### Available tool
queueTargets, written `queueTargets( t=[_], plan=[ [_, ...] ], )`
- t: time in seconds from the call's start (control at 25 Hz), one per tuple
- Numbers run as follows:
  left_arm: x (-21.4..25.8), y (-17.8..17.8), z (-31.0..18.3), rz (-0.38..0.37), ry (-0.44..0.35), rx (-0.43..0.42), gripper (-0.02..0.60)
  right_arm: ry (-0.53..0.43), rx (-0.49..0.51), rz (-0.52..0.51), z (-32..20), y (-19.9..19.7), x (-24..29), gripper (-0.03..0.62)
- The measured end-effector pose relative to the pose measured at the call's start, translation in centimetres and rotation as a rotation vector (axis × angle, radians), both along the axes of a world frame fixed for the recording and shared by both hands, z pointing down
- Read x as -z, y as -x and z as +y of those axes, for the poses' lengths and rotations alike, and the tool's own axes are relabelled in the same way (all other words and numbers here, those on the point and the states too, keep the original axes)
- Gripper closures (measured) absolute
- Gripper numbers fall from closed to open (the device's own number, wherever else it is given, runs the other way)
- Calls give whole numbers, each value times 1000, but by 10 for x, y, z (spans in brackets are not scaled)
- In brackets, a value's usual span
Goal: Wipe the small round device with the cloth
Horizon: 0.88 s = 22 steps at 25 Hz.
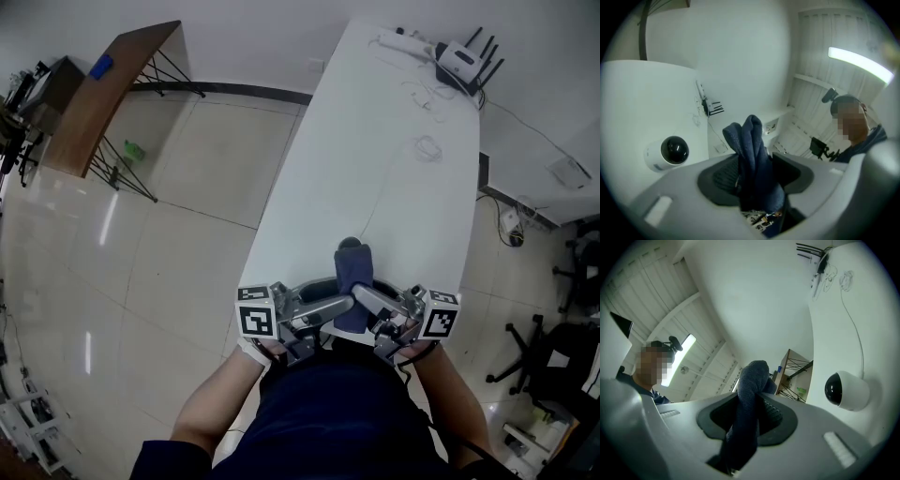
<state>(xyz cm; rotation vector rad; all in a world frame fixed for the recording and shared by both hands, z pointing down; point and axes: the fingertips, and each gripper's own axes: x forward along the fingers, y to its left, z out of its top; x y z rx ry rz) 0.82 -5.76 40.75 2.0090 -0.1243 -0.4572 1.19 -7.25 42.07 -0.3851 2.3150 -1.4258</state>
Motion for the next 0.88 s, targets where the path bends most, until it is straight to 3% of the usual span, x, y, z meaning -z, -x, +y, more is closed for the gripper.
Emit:
queueTargets(
  t=[0.08, 0.2, 0.32, 0.44, 0.52, 0.64, 0.76, 0.84, 0.88],
  plan=[
    [0, -1, -2, 9, 3, -1, 420, 42, -9, -84, -1, -7, 3, 469],
    [1, -3, -3, 17, 7, -8, 420, 65, 5, -150, -2, -11, 6, 451],
    [-1, -4, -5, 19, 16, -12, 430, 73, 16, -166, -3, -14, 7, 399],
    [-3, -2, -7, 26, 25, -7, 449, 87, -29, -128, -10, -23, -1, 399],
    [-4, 1, -11, 29, 32, 3, 454, 90, -55, -94, -14, -28, -7, 416],
    [-6, 4, -11, 10, 17, 6, 452, 73, -25, -62, -12, -24, -8, 496],
    [-3, 4, -10, -3, -8, 6, 359, 60, 3, -50, -10, -16, -6, 523],
    [-3, 2, -12, -7, -10, 7, 371, 69, 5, -61, -12, -14, -7, 525],
    [-5, 2, -13, -13, -6, 8, 407, 75, 4, -67, -13, -14, -8, 525]
  ],
)
